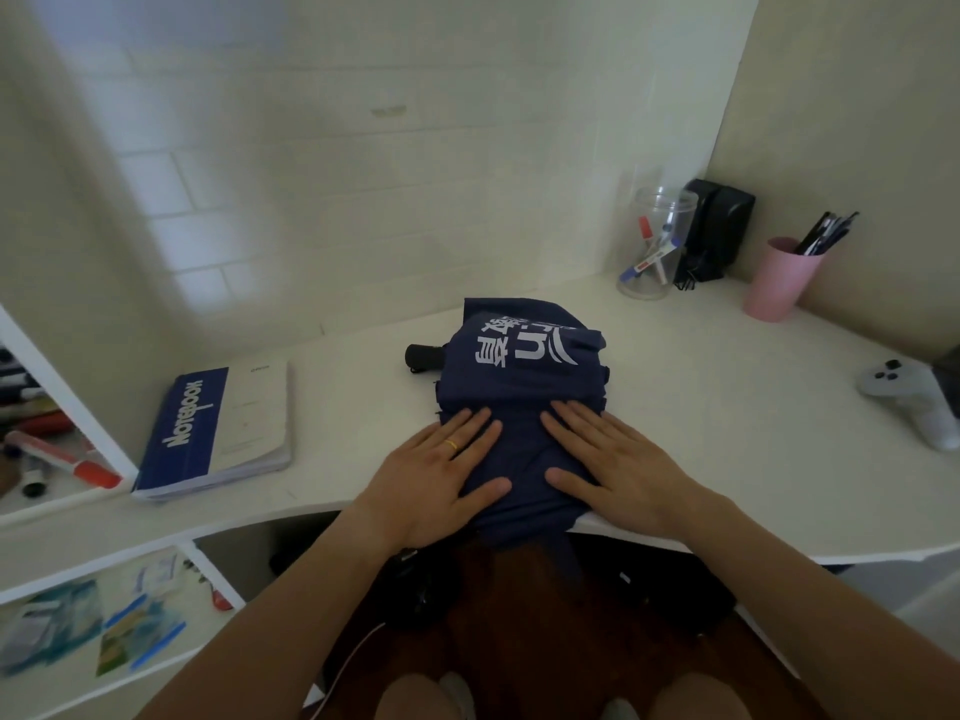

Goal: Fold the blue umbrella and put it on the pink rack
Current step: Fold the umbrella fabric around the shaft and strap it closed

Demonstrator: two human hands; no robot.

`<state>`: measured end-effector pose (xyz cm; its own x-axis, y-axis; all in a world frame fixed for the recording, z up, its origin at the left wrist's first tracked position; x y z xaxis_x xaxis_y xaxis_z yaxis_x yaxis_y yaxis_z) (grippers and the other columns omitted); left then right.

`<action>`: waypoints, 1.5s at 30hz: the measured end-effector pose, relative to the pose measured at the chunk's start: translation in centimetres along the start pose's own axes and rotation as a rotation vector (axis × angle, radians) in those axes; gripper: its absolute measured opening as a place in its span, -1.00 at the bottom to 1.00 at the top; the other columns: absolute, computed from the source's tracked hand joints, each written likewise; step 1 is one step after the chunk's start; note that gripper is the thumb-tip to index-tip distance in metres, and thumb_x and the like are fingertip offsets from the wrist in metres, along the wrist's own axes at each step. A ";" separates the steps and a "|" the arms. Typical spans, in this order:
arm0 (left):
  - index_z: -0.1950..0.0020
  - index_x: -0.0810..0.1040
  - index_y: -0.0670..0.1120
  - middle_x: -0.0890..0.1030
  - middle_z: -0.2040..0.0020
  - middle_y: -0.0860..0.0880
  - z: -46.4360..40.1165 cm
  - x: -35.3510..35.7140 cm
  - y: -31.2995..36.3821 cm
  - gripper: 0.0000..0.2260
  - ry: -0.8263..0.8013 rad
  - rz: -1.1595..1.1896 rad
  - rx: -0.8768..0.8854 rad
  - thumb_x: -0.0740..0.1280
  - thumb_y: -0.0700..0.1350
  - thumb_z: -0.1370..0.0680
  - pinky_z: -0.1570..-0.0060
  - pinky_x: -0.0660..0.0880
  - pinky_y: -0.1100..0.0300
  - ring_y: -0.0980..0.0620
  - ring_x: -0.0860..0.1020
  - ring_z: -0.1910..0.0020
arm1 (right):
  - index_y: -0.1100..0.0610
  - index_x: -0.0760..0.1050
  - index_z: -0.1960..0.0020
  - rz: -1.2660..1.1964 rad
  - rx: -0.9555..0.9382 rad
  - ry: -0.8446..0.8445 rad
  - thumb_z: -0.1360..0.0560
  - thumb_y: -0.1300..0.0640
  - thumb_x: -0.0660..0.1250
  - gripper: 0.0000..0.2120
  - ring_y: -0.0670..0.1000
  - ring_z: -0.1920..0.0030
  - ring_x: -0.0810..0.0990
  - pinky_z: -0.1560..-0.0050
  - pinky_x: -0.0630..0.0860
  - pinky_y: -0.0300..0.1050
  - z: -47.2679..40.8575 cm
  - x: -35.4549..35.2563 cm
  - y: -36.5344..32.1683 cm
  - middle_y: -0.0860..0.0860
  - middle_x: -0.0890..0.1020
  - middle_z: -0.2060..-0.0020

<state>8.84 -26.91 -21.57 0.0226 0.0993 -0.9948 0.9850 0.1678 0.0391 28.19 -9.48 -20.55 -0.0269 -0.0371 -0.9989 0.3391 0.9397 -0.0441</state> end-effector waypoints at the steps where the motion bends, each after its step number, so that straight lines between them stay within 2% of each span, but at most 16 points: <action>1: -0.66 -0.16 0.11 -0.14 -0.67 0.11 -0.2 0.0 -0.1 -0.31 -0.014 0.006 0.001 -0.19 0.41 -0.60 -0.63 -0.12 0.09 0.14 -0.17 -0.64 | -0.18 -0.27 -0.61 0.022 -0.019 0.011 -0.62 -0.36 -0.16 -0.35 -0.13 -0.60 -0.31 -0.62 -0.24 -0.08 0.2 -0.2 -0.2 -0.16 -0.29 -0.59; 8: -0.67 -0.14 0.03 -0.11 -0.67 0.10 -0.1 1.1 -0.4 -0.29 0.051 0.067 -0.006 -0.14 0.39 -0.63 -0.63 -0.10 0.10 0.15 -0.15 -0.64 | -0.05 -0.18 -0.64 -0.033 -0.105 0.025 -0.66 -0.28 -0.19 -0.37 -0.17 -0.61 -0.21 -0.63 -0.08 -0.07 4.3 0.9 -1.2 -0.10 -0.17 -0.63; 12: -0.67 -0.12 0.10 -0.08 -0.67 0.11 -0.1 1.2 -0.4 -0.32 0.074 0.105 -0.005 -0.12 0.39 -0.63 -0.63 -0.05 0.07 0.16 -0.13 -0.64 | -0.05 0.18 -0.61 -0.047 -0.102 0.164 -0.67 -0.28 -0.05 -0.42 -0.11 -0.60 0.14 -0.58 0.13 -0.13 6.6 1.1 -1.1 -0.09 0.19 -0.60; 15: -0.63 -0.16 0.29 -0.11 -0.68 0.11 0.1 1.0 -0.5 -0.43 0.066 0.103 0.026 -0.11 0.38 -0.65 -0.63 -0.08 0.05 0.12 -0.15 -0.65 | -0.02 0.53 -0.39 -0.108 -0.132 0.309 -0.63 -0.21 0.20 -0.56 -0.06 -0.37 0.49 -0.35 0.50 -0.05 6.6 0.8 -1.2 -0.07 0.55 -0.37; 18: -0.62 -0.13 0.31 -0.12 -0.68 0.10 0.1 1.1 -0.5 -0.45 0.058 0.078 0.040 -0.13 0.37 -0.65 -0.63 -0.10 0.03 0.10 -0.16 -0.65 | 0.01 0.68 -0.08 -0.228 -0.123 0.495 -0.60 -0.11 0.30 -0.74 -0.05 -0.09 0.58 -0.07 0.58 -0.06 4.9 -1.2 -1.9 -0.10 0.65 -0.04; 21: -0.63 -0.11 0.30 -0.13 -0.68 0.09 0.1 1.0 -0.5 -0.45 0.059 0.074 0.040 -0.13 0.37 -0.65 -0.63 -0.10 0.02 0.09 -0.17 -0.65 | 0.03 0.55 -0.35 -0.273 -0.060 0.454 -0.64 -0.06 0.16 -0.63 -0.01 -0.30 0.53 -0.36 0.46 -0.11 1.3 -2.1 -2.9 -0.05 0.61 -0.29; 24: -0.62 -0.13 0.31 -0.13 -0.68 0.10 0.1 0.9 -0.6 -0.43 0.044 0.061 0.033 -0.14 0.39 -0.63 -0.63 -0.09 0.02 0.10 -0.17 -0.65 | 0.02 0.14 -0.62 -0.131 -0.032 0.189 -0.65 -0.19 -0.06 -0.41 -0.02 -0.60 0.15 -0.59 0.15 -0.02 -0.7 0.0 -2.7 -0.02 0.21 -0.61; 27: -0.62 -0.17 0.30 -0.14 -0.68 0.10 0.4 0.7 -1.1 -0.36 0.023 0.023 0.024 -0.16 0.47 -0.58 -0.63 -0.08 0.02 0.10 -0.16 -0.65 | -0.07 -0.17 -0.64 -0.056 0.014 0.023 -0.61 -0.34 -0.16 -0.31 -0.10 -0.62 -0.18 -0.63 -0.13 -0.05 0.1 1.3 -1.1 -0.09 -0.15 -0.63; 31: -0.64 -0.16 0.24 -0.13 -0.68 0.08 0.9 0.4 -1.8 -0.24 0.010 0.012 0.019 -0.18 0.55 -0.51 -0.63 -0.06 -0.01 0.09 -0.15 -0.65 | -0.09 -0.28 -0.63 -0.019 0.033 -0.098 -0.52 -0.48 -0.15 -0.18 -0.13 -0.60 -0.28 -0.61 -0.21 -0.08 1.5 0.2 -0.5 -0.13 -0.28 -0.59; 33: -0.65 -0.12 0.23 -0.09 -0.68 0.07 0.9 0.4 -1.8 -0.24 0.037 0.018 0.020 -0.15 0.55 -0.53 -0.63 -0.04 -0.01 0.07 -0.13 -0.65 | -0.12 -0.13 -0.64 -0.079 0.066 -0.160 -0.51 -0.49 -0.02 -0.16 -0.14 -0.61 -0.13 -0.63 -0.08 -0.07 1.6 -1.3 -0.5 -0.17 -0.12 -0.61; 35: -0.65 -0.12 0.23 -0.10 -0.68 0.07 0.9 0.5 -1.7 -0.25 0.041 0.020 0.020 -0.14 0.54 -0.53 -0.63 -0.06 0.00 0.08 -0.14 -0.65 | -0.14 0.35 -0.51 -0.261 0.173 0.012 -0.47 -0.43 0.21 -0.31 -0.11 -0.49 0.35 -0.50 0.30 -0.06 1.3 -3.8 -0.3 -0.18 0.38 -0.51; 36: -0.65 -0.12 0.24 -0.11 -0.68 0.08 0.9 0.5 -1.7 -0.25 0.043 0.024 0.020 -0.14 0.54 -0.53 -0.63 -0.07 0.00 0.09 -0.14 -0.65 | -0.12 0.56 -0.30 -0.374 0.240 0.213 -0.46 -0.36 0.32 -0.48 -0.12 -0.27 0.56 -0.33 0.47 -0.07 0.7 -5.3 -0.1 -0.18 0.60 -0.29; 38: -0.64 -0.14 0.24 -0.13 -0.68 0.09 1.0 0.4 -1.6 -0.26 0.042 0.025 0.020 -0.13 0.54 -0.54 -0.63 -0.09 0.01 0.09 -0.16 -0.65 | -0.04 0.65 0.02 -0.637 0.456 0.560 -0.44 -0.21 0.44 -0.73 -0.11 0.07 0.65 -0.03 0.59 -0.08 -0.9 -8.0 1.0 -0.15 0.71 0.08; 39: -0.64 -0.16 0.25 -0.15 -0.68 0.10 1.0 0.4 -1.6 -0.26 0.037 0.021 0.019 -0.13 0.54 -0.54 -0.63 -0.10 0.01 0.09 -0.17 -0.65 | -0.01 0.63 0.08 -0.784 0.598 0.603 -0.42 -0.22 0.45 -0.72 -0.06 0.10 0.65 0.01 0.59 -0.06 -2.0 -8.9 1.6 -0.10 0.71 0.12; 42: -0.63 -0.18 0.26 -0.18 -0.67 0.11 1.1 0.4 -1.5 -0.26 0.021 0.013 0.015 -0.15 0.54 -0.53 -0.63 -0.10 0.01 0.11 -0.20 -0.64 | 0.13 0.63 0.02 -1.090 0.843 0.415 -0.25 -0.43 0.44 -0.35 0.09 0.04 0.64 0.07 0.57 0.02 -5.0 -10.2 2.1 0.06 0.70 0.04; 45: -0.64 -0.15 0.26 -0.17 -0.67 0.10 1.3 0.1 -1.3 -0.27 0.018 0.019 0.004 -0.14 0.54 -0.53 -0.62 -0.09 0.00 0.11 -0.19 -0.64 | 0.30 0.62 -0.09 -1.310 0.784 0.349 -0.34 -0.07 0.59 -0.49 0.03 0.25 0.62 0.43 0.47 -0.17 -6.6 -10.7 1.1 0.13 0.70 0.05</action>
<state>7.82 -28.36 -21.84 0.0385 0.1198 -0.9921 0.9852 0.1615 0.0577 22.67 -5.84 -9.83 -0.8543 -0.4737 -0.2139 0.2895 -0.0918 -0.9528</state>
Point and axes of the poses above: each hand's wrist, its own z-axis away from the middle knuckle, its own x-axis out of the palm, y = z × x, the point moved 1 cm from there along -z, towards the middle knuckle
